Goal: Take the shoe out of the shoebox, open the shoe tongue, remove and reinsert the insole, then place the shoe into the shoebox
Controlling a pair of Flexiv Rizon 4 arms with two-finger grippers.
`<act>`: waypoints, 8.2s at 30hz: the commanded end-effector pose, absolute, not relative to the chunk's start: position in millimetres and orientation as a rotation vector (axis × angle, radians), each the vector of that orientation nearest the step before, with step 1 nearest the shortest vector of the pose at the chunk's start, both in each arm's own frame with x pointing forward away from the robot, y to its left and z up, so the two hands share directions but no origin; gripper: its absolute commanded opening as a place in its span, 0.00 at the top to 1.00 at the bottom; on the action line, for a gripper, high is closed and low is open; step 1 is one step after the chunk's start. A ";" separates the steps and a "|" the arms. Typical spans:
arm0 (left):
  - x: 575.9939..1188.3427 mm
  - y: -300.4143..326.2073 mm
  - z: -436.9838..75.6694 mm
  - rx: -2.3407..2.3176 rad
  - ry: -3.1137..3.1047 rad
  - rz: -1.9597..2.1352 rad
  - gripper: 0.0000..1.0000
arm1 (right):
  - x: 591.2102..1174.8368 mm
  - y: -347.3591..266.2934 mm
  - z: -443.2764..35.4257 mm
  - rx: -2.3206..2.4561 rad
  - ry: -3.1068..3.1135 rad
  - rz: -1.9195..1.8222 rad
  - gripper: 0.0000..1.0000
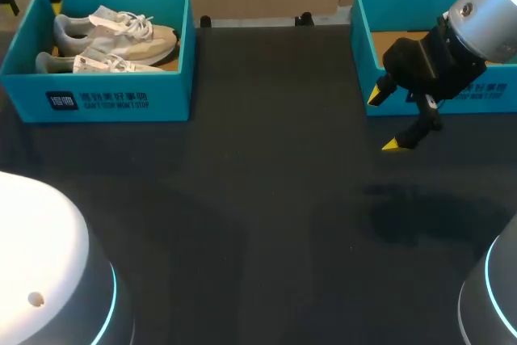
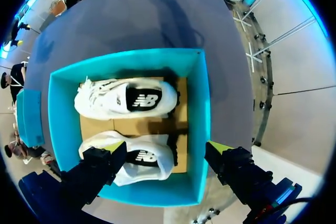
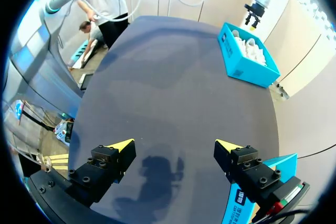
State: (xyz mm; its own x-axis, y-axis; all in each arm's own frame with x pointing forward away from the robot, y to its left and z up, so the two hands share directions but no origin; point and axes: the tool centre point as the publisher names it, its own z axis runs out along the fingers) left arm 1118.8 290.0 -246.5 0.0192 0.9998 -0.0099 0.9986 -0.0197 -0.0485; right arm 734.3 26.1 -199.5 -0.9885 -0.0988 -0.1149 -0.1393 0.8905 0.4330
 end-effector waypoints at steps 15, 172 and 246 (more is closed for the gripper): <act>1048.7 286.3 -268.4 -2.242 -2.106 -0.051 0.00 | 734.8 27.0 -200.7 -0.186 2.968 0.687 0.00; 1023.1 272.4 -180.2 -2.176 -2.060 -0.120 1.00 | 734.8 27.0 -200.7 -0.186 2.968 0.687 0.00; 864.6 157.9 -134.4 -1.845 -2.227 -0.197 1.00 | 734.8 27.0 -200.7 -0.186 2.968 0.687 0.00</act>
